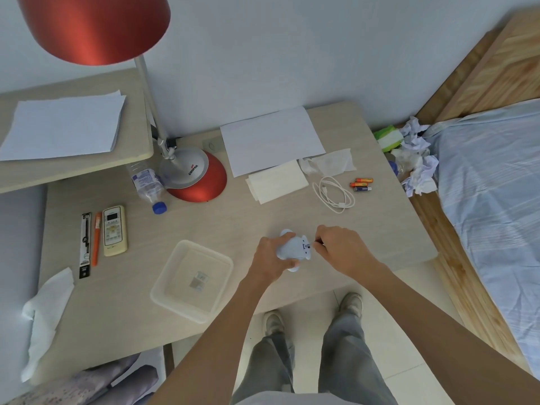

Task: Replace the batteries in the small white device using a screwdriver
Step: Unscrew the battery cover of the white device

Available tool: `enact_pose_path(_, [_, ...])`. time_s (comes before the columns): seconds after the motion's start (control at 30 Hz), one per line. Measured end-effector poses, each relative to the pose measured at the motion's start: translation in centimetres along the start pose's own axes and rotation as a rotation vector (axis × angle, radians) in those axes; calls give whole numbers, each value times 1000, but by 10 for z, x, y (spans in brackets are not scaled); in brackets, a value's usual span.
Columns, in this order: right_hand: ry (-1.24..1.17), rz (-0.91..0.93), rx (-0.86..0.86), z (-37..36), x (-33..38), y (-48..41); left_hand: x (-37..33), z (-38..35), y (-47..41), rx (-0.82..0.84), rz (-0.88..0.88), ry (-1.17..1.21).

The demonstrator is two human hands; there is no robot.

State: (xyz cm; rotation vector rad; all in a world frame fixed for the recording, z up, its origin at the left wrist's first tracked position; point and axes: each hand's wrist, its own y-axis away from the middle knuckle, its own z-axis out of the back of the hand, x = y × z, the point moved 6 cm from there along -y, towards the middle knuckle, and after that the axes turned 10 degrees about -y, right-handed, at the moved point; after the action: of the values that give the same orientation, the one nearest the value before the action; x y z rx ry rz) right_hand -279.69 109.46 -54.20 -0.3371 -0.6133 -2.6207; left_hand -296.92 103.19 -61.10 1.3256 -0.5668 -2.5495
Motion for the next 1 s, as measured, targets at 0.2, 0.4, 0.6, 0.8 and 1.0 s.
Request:
enact_pose_path(0.2, [-71, 8, 8, -2, -2, 6, -5, 2, 1, 7, -5, -32])
enact_pose_path(0.4, [-75, 40, 57, 1, -1, 7, -9, 2, 3, -3, -11, -44])
enact_pose_path(0.6, [-92, 57, 63, 1, -5, 1, -10, 2, 2, 4, 48, -51])
enact_pose_path(0.8, [-127, 124, 56, 1, -6, 2, -8, 0, 3, -15, 84, -90])
enact_pose_path(1.0, [-112, 171, 81, -1, -7, -2, -5, -1, 6, -20, 154, -102])
